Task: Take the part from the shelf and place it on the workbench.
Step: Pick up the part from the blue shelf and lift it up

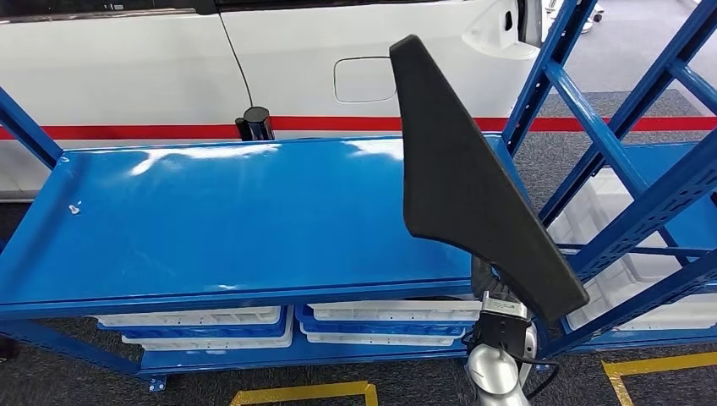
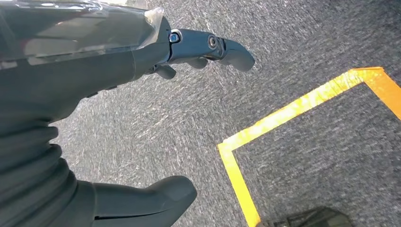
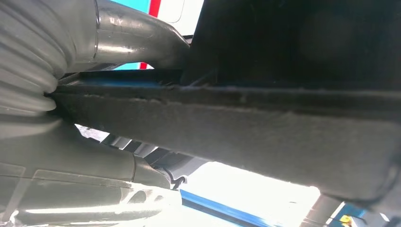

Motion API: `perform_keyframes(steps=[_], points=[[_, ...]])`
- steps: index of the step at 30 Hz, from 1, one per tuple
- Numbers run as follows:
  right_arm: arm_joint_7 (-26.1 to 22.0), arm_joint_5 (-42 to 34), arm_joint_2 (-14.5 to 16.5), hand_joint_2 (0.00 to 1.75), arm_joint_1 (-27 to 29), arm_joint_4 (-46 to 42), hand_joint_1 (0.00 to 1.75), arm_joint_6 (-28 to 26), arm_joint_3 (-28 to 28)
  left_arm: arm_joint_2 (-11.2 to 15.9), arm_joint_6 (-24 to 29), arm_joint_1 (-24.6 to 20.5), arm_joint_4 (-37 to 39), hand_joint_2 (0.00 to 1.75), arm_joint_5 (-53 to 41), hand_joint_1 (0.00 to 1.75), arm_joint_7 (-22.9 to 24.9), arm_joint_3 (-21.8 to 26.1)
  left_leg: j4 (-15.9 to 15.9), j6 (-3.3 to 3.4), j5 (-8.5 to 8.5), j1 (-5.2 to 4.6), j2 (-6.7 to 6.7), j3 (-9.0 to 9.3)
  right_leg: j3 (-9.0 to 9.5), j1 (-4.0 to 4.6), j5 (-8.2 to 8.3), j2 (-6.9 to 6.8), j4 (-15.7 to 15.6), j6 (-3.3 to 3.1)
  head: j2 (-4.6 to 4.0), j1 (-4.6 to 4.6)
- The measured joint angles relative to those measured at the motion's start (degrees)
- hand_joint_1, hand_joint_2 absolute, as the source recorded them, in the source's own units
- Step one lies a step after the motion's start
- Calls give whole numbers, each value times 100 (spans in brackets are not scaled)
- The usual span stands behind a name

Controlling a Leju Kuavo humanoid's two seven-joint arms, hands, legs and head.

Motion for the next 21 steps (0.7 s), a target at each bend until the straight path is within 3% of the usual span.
perform_keyframes(steps=[1, 3, 4, 5, 7, 9, 11, 12, 13, 14, 16, 17, 18, 21], points=[[0, 0, 0, 175, 0, 0, 175, 1, 1, 0, 1, 0, -1, 175, 1, 0, 0, 1, 0, 4, 3, 0, 1, -5, -12, 1, -21, 0, 29, -5, 0, 2], [-2, -10, -9, 175, 3, 8, 175, 2, 1, -1, 5, 9, -4, 175, 2, 0, -2, 14, 7, 30, 89, -17, 11, -132, -280, 3, -394, 1, 824, -5, 0, 17], [-3, -15, -15, 175, 0, 12, 175, 2, 2, -2, 7, 14, -5, 175, 2, 0, -3, 25, 11, 31, 146, -26, 13, -203, -185, 3, -466, 0, 865, 24, -1, 24], [-5, -19, -21, 175, -8, 16, 175, 2, 1, -5, 8, 18, -7, 175, 1, 0, -5, 41, 21, -2, 224, -44, 15, -286, -21, 17, -500, 2, 759, 15, -1, 28], [-6, -4, -17, 175, -30, 17, 175, 1, 1, -12, 5, 17, -14, 175, -15, 0, -5, 62, 134, -141, 193, -47, -3, -391, 525, 2, -180, -2, -207, -84, -1, 19], [-7, 21, -6, 175, -31, 17, 175, 0, 0, -16, -10, 17, -31, 175, -57, 0, 0, 70, 646, -260, -171, -29, -18, -618, 520, -23, -63, -12, -353, -226, -1, 4], [-3, 42, 4, 175, -13, 17, 175, 1, -1, -17, -32, 17, -46, 175, -103, 0, 12, 70, 1421, -309, -603, -13, -20, -902, 426, -11, 2, -18, -344, -256, -1, -6], [-1, 49, 7, 175, -1, 17, 175, 1, -2, -17, -39, 17, -51, 175, -117, 0, 20, 70, 1652, -321, -690, -6, -20, -963, 381, -8, 31, -19, -336, -251, -1, -6], [2, 52, 9, 175, 11, 17, 175, 2, -4, -17, -44, 17, -57, 175, -129, 0, 26, 70, 1654, -323, -662, 0, -20, -907, 341, -6, 56, -18, -327, -241, -1, -7], [3, 55, 9, 175, 21, 17, 175, 2, -5, -17, -46, 16, -67, 175, -137, 0, 31, 70, 1429, -319, -542, 6, -19, -736, 310, -6, 76, -16, -317, -229, -1, -8], [4, 61, 10, 175, 28, 16, 175, 2, -9, -17, -46, 3, -96, 175, -144, 0, 36, 70, 587, -286, -246, 8, -23, -201, 271, 8, 107, -11, -288, -196, -1, -8], [4, 64, 10, 175, 26, 15, 175, 2, -11, -18, -46, -5, -110, 175, -145, 0, 36, 69, 266, -258, -161, 0, -26, -17, 253, 24, 122, -11, -274, -172, -1, -4], [4, 68, 12, 175, 23, 14, 175, 2, -13, -19, -46, -11, -122, 175, -149, 0, 37, 69, 77, -224, -123, -14, -29, 80, 233, 39, 142, -12, -263, -140, -1, 0], [11, 85, 22, 175, 26, 8, 175, 2, -15, -30, -58, -8, -149, 175, -182, 0, 46, 71, 33, -90, -50, -49, -17, 21, 169, 36, 201, -14, -248, -21, -2, 3]])
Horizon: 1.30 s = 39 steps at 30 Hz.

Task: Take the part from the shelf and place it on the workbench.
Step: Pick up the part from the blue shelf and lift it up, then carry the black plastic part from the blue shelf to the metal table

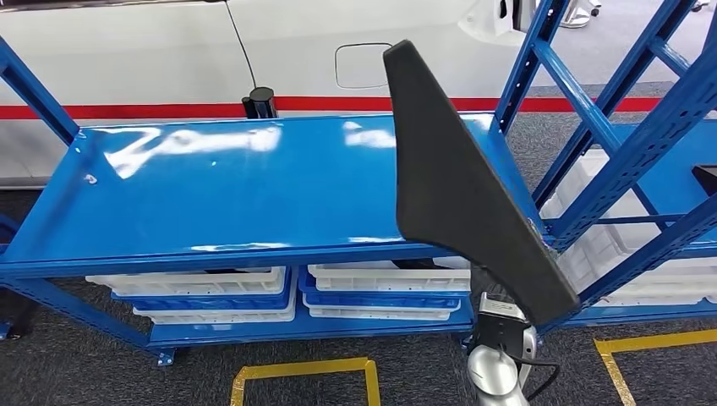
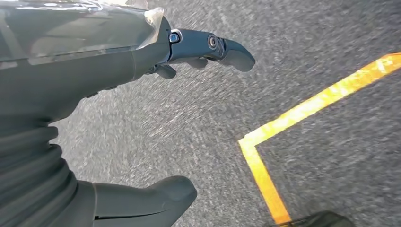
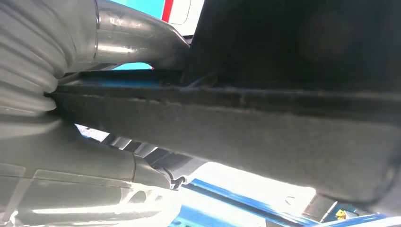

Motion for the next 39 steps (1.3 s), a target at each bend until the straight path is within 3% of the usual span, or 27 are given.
perform_keyframes(steps=[1, 3, 5, 6, 7, 8, 10, 11, 12, 14, 15, 17, 19, 20, 21, 22, 23, 24, 26, 28, 30, 32, 34, 36, 37, 38, 39], points=[[9, 4, 2, 175, 2, -6, 175, -1, -2, -7, -11, 0, -16, 175, -17, 0, 4, 1, -12, 58, 46, 2, 12, -34, -54, -4, -55, 2, 66, 16, -1, 3], [27, 8, 2, 175, 0, -19, 175, -3, -5, -25, -34, -5, -66, 175, -53, 0, 9, 2, -34, 156, 151, 14, 40, -134, -274, -5, -385, 7, 532, -14, 1, 30], [40, -2, 1, 175, 0, -22, 175, -3, -14, -48, -54, -7, -117, 175, -78, 0, 10, 3, -30, 188, 241, 0, 51, -264, -553, -7, -808, 9, 1316, -46, 2, 54], [43, -15, -2, 175, -2, -18, 175, -2, -19, -59, -59, -7, -134, 175, -82, 0, 11, 5, -27, 189, 286, -5, 56, -328, -613, -8, -923, 9, 1595, -28, 1, 53], [41, -35, -5, 175, -8, -10, 175, -1, -25, -68, -63, -7, -152, 175, -84, 0, 13, 9, -24, 184, 330, -8, 59, -386, -568, -9, -947, 9, 1671, 7, 1, 55], [32, -60, -9, 175, -22, 3, 175, -1, -28, -76, -64, -7, -166, 175, -84, 0, 13, 14, -22, 174, 372, -9, 60, -437, -396, -12, -882, 8, 1498, 53, 1, 55], [8, -105, -13, 175, -78, 34, 175, 0, -31, -96, -61, -8, -189, 175, -84, 0, 8, 29, -11, 137, 445, -13, 58, -512, 205, -13, -678, 7, 617, 107, 1, 56], [-5, -118, -13, 175, -108, 48, 175, 0, -31, -106, -58, -8, -200, 175, -83, 0, 4, 36, -7, 109, 482, -20, 56, -539, 469, -1, -603, 10, 216, 93, 1, 51], [-17, -127, -14, 175, -134, 58, 175, -3, -32, -114, -53, -9, -208, 175, -83, 0, -3, 42, -1, 77, 517, -29, 55, -555, 618, 14, -567, 13, -52, 63, 0, 51], [-35, -143, -17, 175, -158, 74, 175, -20, -39, -126, -39, -9, -221, 175, -82, 0, -21, 51, -6, 9, 589, -40, 54, -575, 636, 43, -531, 23, -159, -9, 1, 44], [-41, -150, -18, 175, -163, 78, 175, -32, -44, -130, -31, -8, -222, 175, -82, 0, -30, 56, -1, -24, 608, -35, 50, -590, 591, 15, -502, 22, -169, -52, 0, 44], [-48, -153, -15, 175, -171, 81, 175, -51, -53, -136, -17, -4, -224, 175, -82, 0, -38, 69, 149, -90, 422, -14, 31, -685, 528, -33, -413, 13, -176, -166, 1, 25], [-50, -152, -13, 175, -176, 82, 175, -62, -58, -139, -10, -3, -225, 175, -82, 0, -39, 79, 740, -151, -102, 12, 14, -903, 426, -47, -301, 3, -171, -244, 0, 7], [-50, -151, -13, 175, -175, 84, 175, -66, -60, -141, -9, -2, -225, 175, -82, 0, -39, 81, 1143, -180, -355, 23, 12, -1020, 359, -45, -248, 1, -162, -256, 0, 2], [-50, -151, -13, 175, -173, 86, 175, -71, -61, -141, -7, -2, -225, 175, -82, 0, -39, 82, 1473, -204, -504, 32, 11, -1093, 288, -42, -202, 1, -147, -248, 0, 0], [-50, -153, -13, 175, -169, 89, 175, -75, -63, -141, -2, -2, -225, 175, -82, 0, -40, 83, 1629, -219, -532, 42, 11, -1077, 219, -41, -164, 0, -129, -236, 0, -1], [-50, -159, -13, 175, -165, 92, 175, -82, -66, -141, 8, -2, -225, 175, -82, 0, -42, 84, 1560, -225, -459, 54, 12, -948, 158, -42, -134, 1, -107, -219, 0, -1], [-50, -168, -13, 175, -162, 92, 175, -91, -69, -141, 20, -3, -226, 175, -82, 0, -44, 85, 1274, -223, -330, 66, 13, -710, 106, -45, -110, 1, -82, -199, 0, -2], [-50, -197, -14, 175, -159, 90, 175, -105, -73, -141, 46, -11, -228, 175, -80, 0, -60, 88, 471, -194, -161, 73, 1, -138, 26, -37, -72, 4, -23, -149, 1, -3], [-51, -220, -14, 175, -155, 87, 175, -113, -73, -144, 64, -18, -229, 175, -68, 0, -86, 98, 57, -130, -142, 45, -16, 116, -20, -17, -27, 2, 13, -79, 1, 4], [-52, -232, -14, 175, -149, 86, 175, -116, -69, -148, 80, -18, -229, 175, -42, 0, -108, 110, 28, -39, -101, 14, -15, 66, -50, -7, 31, 0, 8, 11, 0, 14], [-52, -244, -20, 175, -145, 87, 175, -116, -67, -153, 93, -20, -227, 175, -18, 0, -128, 132, -6, 76, -9, 19, 13, -7, -156, -13, -75, 4, 132, 48, 0, 20], [-54, -262, -30, 175, -143, 88, 175, -116, -67, -157, 106, -24, -227, 175, -3, 0, -149, 167, -21, 161, 107, 26, 38, -125, -385, -17, -484, 7, 676, 3, 0, 29], [-55, -281, -41, 175, -139, 90, 175, -115, -67, -158, 121, -23, -227, 175, 32, 0, -168, 204, -15, 182, 216, 15, 46, -273, -607, -14, -879, 8, 1431, -10, 0, 37], [-55, -287, -48, 175, -137, 92, 175, -113, -68, -158, 129, -21, -227, 175, 56, 0, -180, 222, -12, 180, 268, 10, 50, -345, -622, -14, -942, 8, 1646, 19, 1, 37], [-55, -291, -54, 175, -134, 95, 175, -110, -68, -158, 136, -20, -227, 175, 75, 0, -191, 240, -8, 173, 318, 7, 53, -410, -526, -15, -903, 7, 1641, 63, 1, 38], [-55, -292, -59, 175, -134, 96, 175, -107, -67, -159, 140, -20, -227, 175, 86, 0, -199, 255, -5, 162, 364, 7, 54, -467, -311, -15, -795, 7, 1404, 108, 1, 37]])
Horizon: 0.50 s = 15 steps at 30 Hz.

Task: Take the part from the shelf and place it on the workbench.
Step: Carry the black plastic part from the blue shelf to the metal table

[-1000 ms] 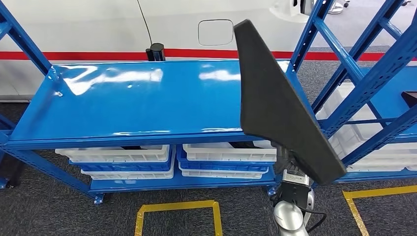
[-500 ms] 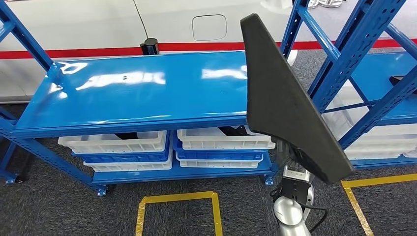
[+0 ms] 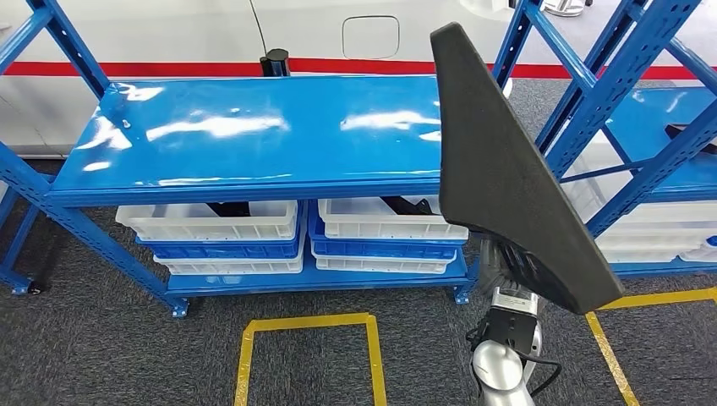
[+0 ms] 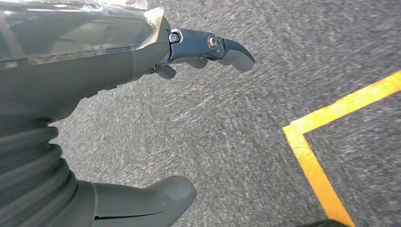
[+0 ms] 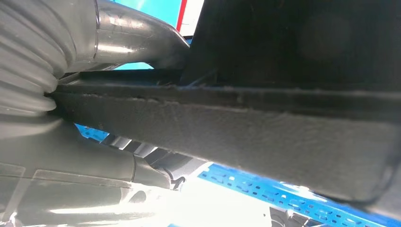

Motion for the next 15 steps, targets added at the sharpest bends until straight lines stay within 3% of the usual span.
perform_keyframes(steps=[2, 3, 4, 6, 8, 9, 11, 12, 13, 14, 15], points=[[-1, 0, -4, 175, -10, 1, 175, 2, 3, -1, 4, 0, 0, 175, 10, 0, -9, 17, 8, -41, 82, -10, -2, -85, 641, 10, 181, 0, -900, 29, -1, 2], [-2, 0, -4, 175, -14, 1, 175, 3, 7, -2, 4, 0, 0, 175, 10, 0, -11, 21, 8, -71, 124, -20, -3, -108, 890, 27, 212, 3, -1278, 6, -1, -6], [-3, 1, -4, 175, -20, 1, 175, 3, 8, -2, 6, -1, 0, 175, 11, 0, -14, 26, 9, -103, 161, -29, -3, -122, 1024, 45, 206, 7, -1520, -29, 0, -8], [-5, 1, -8, 175, -19, 2, 175, 7, 9, -2, 9, 2, 0, 175, 11, 0, -17, 47, 1, -168, 241, -36, -3, -135, 1010, 63, 223, 16, -1607, -109, 1, -22], [-5, 3, -7, 175, -20, 7, 175, 14, 10, 1, 10, 9, 1, 175, 9, 0, -20, 78, 90, -230, 146, -14, -23, -202, 941, 14, 302, 6, -1606, -210, -1, -33], [-3, 11, -4, 175, -16, 8, 175, 17, 11, 2, 10, 12, 1, 175, 0, 0, -21, 88, 261, -261, -41, -3, -33, -275, 907, -11, 355, 0, -1610, -268, -1, -44], [2, 34, -1, 175, 0, 7, 175, 18, 9, 4, 6, 14, 1, 175, -38, 0, -21, 92, 918, -321, -589, 15, -43, -492, 813, -16, 458, -8, -1604, -336, 0, -63], [5, 43, -3, 175, 17, 6, 175, 16, 5, 5, 1, 13, 0, 175, -65, 0, -19, 91, 1290, -343, -792, 20, -44, -590, 752, -11, 504, -11, -1597, -343, 1, -66], [9, 48, -6, 175, 34, 6, 175, 13, 1, 7, -9, 13, 0, 175, -86, 0, -15, 91, 1556, -357, -884, 26, -44, -630, 686, -6, 545, -13, -1583, -339, 0, -67], [13, 48, -9, 175, 50, 7, 175, 10, -4, 7, -20, 12, 0, 175, -101, 0, -9, 91, 1629, -363, -860, 34, -43, -572, 619, -4, 579, -14, -1560, -327, 1, -68], [15, 47, -10, 175, 61, 7, 175, 7, -9, 8, -33, 10, 0, 175, -113, 0, 0, 89, 1472, -359, -746, 42, -42, -398, 555, -6, 604, -13, -1528, -316, 0, -68]])
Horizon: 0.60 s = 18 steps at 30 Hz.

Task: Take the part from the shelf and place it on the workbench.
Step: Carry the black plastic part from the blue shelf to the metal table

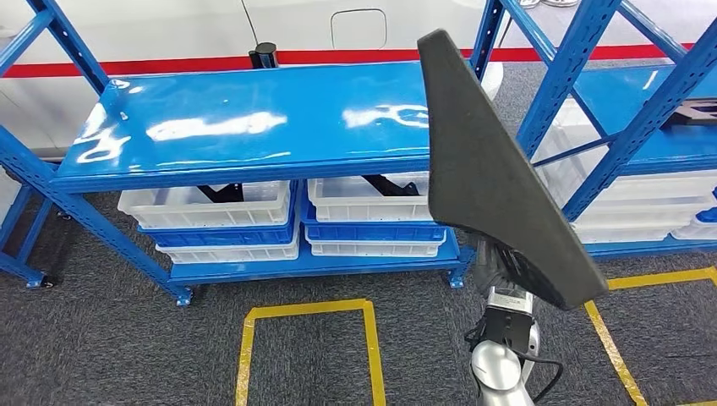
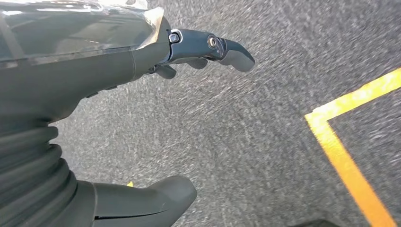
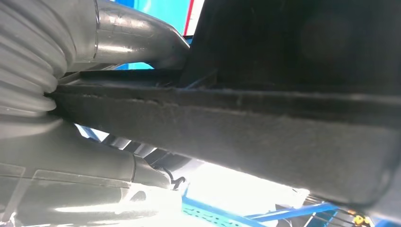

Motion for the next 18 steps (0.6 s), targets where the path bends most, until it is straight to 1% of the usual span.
perform_keyframes(steps=[1, 2, 3, 4, 5, 7, 8, 9, 10, 11, 12, 13, 14, 15, 16, 17, 18], points=[[1, -1, -1, 175, 5, 1, 175, -3, -5, 1, -10, -5, 0, 175, -9, 0, 11, -3, -341, 12, 138, 8, -1, 265, -55, -2, 18, 2, 38, 11, -1, -2], [1, -1, 0, 175, 6, 1, 175, -8, -11, 3, -16, -17, 0, 175, -21, 0, 22, -8, -755, 29, 221, 10, -7, 558, -105, 3, 33, 5, 80, 26, 0, -2], [0, -2, 1, 175, 5, 1, 175, -14, -18, 4, -20, -31, 0, 175, -33, 0, 33, -12, -1090, 55, 270, 3, -15, 777, -144, 13, 51, 6, 111, 48, 0, 3], [0, -2, 1, 175, 4, 1, 175, -19, -25, 5, -24, -45, 0, 175, -45, 0, 43, -16, -1303, 82, 276, -11, -23, 900, -172, 25, 72, 6, 133, 80, 0, 5], [0, -1, 2, 175, 3, 1, 175, -25, -30, 7, -31, -58, 0, 175, -57, 0, 51, -19, -1386, 112, 263, -30, -29, 930, -195, 34, 100, 4, 142, 121, 1, 8], [0, 2, 0, 175, 3, 1, 175, -34, -38, 7, -46, -70, 0, 175, -74, 0, 69, -23, -1411, 202, 330, -45, -14, 875, -228, 35, 142, 3, 152, 209, 0, 10], [0, 2, -2, 175, 3, 1, 175, -40, -42, 7, -51, -79, 0, 175, -80, 0, 78, -25, -1428, 259, 378, -42, -1, 840, -276, 33, 97, 5, 203, 234, 1, 11], [-1, 2, -3, 175, 1, 1, 175, -46, -47, 7, -54, -90, 0, 175, -83, 0, 85, -30, -1446, 318, 437, -35, 14, 792, -354, 32, -29, 8, 348, 236, 0, 24], [-1, 1, -5, 175, -1, 1, 175, -52, -51, 7, -56, -103, 0, 175, -84, 0, 89, -36, -1457, 363, 499, -29, 27, 727, -469, 29, -230, 10, 613, 221, 0, 34], [-4, 1, -6, 175, -2, 2, 175, -57, -53, 7, -57, -113, 0, 175, -84, 0, 92, -44, -1456, 386, 554, -37, 31, 654, -605, 27, -463, 13, 968, 202, 0, 45], [-9, 3, -7, 175, -3, 5, 175, -63, -54, 7, -59, -119, 0, 175, -84, 0, 96, -52, -1453, 397, 612, -42, 37, 575, -721, 25, -663, 13, 1354, 198, 0, 56], [-16, 4, -9, 175, -3, 13, 175, -68, -56, 6, -60, -121, 0, 175, -84, 0, 100, -59, -1450, 396, 671, -46, 42, 494, -780, 25, -772, 13, 1646, 218, 1, 56], [-26, 7, -11, 175, -3, 21, 175, -73, -57, 6, -60, -122, 0, 175, -84, 0, 102, -65, -1448, 390, 726, -49, 48, 420, -750, 24, -781, 13, 1762, 258, 1, 59], [-35, 8, -13, 175, -4, 28, 175, -78, -58, 6, -60, -124, 0, 175, -84, 0, 105, -69, -1445, 380, 781, -50, 51, 351, -610, 22, -698, 13, 1658, 308, 0, 60], [-44, 10, -14, 175, -7, 32, 175, -80, -60, 6, -60, -126, 0, 175, -84, 0, 106, -73, -1443, 365, 832, -48, 52, 291, -369, 21, -571, 12, 1350, 351, 0, 60], [-50, 13, -14, 175, -13, 33, 175, -81, -60, 6, -60, -129, 0, 175, -84, 0, 106, -78, -1439, 342, 881, -52, 50, 246, -58, 21, -481, 12, 901, 368, 0, 61], [-56, 18, -14, 175, -21, 33, 175, -81, -60, 7, -60, -134, 0, 175, -84, 0, 106, -85, -1435, 314, 930, -60, 47, 208, 236, 32, -430, 15, 466, 352, 1, 58]])
